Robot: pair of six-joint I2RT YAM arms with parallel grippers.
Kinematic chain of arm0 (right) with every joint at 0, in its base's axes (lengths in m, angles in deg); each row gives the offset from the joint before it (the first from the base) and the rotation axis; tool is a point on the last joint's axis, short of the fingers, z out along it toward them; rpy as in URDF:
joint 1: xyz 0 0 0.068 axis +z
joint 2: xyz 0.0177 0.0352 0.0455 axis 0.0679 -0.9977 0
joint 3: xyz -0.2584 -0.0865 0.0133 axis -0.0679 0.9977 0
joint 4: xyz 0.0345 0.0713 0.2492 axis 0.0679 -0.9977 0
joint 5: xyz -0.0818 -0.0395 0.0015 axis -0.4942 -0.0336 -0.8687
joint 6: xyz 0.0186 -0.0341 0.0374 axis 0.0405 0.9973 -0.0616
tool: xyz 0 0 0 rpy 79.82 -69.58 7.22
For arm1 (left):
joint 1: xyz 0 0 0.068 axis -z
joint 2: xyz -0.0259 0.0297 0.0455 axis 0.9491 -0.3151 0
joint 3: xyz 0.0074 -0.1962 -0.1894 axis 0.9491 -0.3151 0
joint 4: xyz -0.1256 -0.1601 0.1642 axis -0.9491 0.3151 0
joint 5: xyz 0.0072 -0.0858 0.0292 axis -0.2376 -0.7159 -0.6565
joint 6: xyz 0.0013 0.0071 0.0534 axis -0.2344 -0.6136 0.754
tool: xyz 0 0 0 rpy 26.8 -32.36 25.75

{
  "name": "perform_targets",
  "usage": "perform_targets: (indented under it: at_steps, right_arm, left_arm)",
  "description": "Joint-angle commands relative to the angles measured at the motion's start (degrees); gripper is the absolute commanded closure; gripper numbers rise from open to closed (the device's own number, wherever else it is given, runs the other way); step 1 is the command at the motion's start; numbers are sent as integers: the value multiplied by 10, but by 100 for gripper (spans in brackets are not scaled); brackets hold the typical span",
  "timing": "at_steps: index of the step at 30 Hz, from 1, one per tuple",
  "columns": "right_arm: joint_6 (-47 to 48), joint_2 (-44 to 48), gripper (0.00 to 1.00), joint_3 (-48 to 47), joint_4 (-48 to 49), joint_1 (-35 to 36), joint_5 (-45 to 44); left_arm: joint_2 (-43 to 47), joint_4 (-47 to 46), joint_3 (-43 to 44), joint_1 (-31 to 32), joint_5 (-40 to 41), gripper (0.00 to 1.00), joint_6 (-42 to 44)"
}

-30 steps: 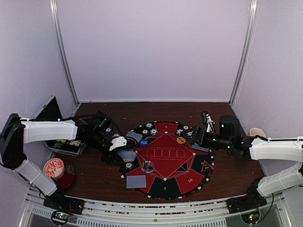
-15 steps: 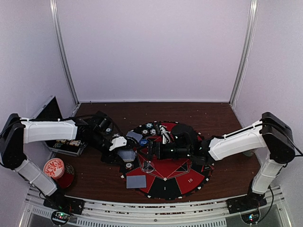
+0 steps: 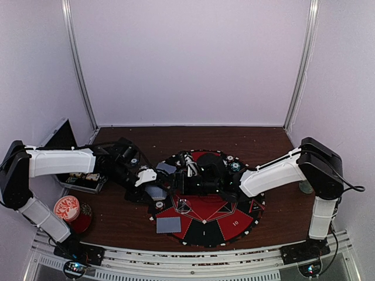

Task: Distribute texas hold em gaming equipment
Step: Pick up the poker card from the face-down deck piles.

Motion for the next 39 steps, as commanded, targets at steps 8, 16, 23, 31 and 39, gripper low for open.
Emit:
perform_targets:
  at_steps: [8, 16, 23, 31, 39]
  right_arm:
    - [-5, -42, 6, -37, 16, 14, 17]
    - [-16, -69, 6, -69, -2, 15, -3]
    - [-7, -81, 10, -87, -21, 20, -3]
    - [-16, -61, 20, -73, -57, 14, -54]
    - [-21, -27, 32, -29, -64, 0, -78]
  left_arm:
    - [4, -9, -1, 3, -15, 61, 9]
    - [5, -9, -2, 3, -14, 61, 9]
    - [5, -9, -2, 3, -15, 61, 9]
    - [5, -8, -1, 3, -14, 61, 9]
    - [4, -9, -1, 3, -14, 61, 9]
